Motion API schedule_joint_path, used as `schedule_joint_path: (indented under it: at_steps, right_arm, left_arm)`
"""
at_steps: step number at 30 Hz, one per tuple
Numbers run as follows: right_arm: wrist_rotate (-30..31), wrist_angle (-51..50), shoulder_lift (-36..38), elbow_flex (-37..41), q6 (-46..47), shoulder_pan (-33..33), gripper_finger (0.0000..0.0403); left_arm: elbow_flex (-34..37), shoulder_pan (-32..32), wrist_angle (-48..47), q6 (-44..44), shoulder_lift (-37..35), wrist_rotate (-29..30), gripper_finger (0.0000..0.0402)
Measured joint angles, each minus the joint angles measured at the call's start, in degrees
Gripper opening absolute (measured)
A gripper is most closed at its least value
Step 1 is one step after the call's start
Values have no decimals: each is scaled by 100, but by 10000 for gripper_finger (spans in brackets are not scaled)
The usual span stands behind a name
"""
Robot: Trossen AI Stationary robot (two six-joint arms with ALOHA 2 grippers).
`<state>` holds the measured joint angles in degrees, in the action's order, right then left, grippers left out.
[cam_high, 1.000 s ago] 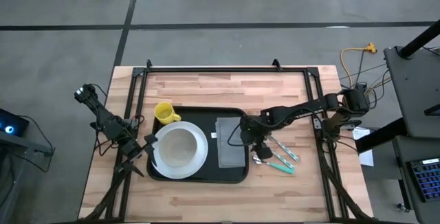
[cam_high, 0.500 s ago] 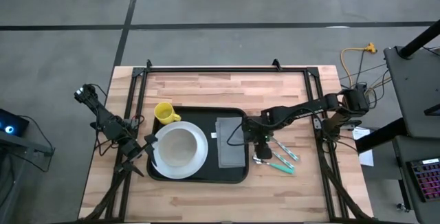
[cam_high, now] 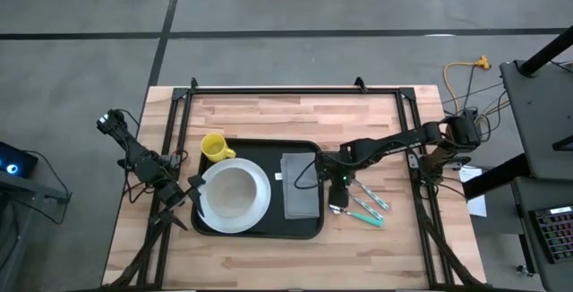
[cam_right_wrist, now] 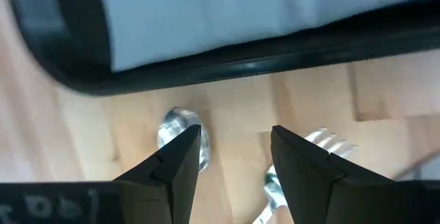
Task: Set up tray
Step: Put the white and blue fork on the gray napkin
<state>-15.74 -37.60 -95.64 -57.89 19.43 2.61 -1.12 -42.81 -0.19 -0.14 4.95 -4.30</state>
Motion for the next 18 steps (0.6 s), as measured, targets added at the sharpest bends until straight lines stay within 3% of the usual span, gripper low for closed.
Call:
schedule_joint_path:
  at_steps: [7,18]
  right_arm:
    - [533,-299,0,0,722,4,171]
    - [692,-422,0,2,1616,44,167]
  left_arm:
    - [0,0,0,1,0,-2,255]
    - [2,0,0,2,0,-2,255]
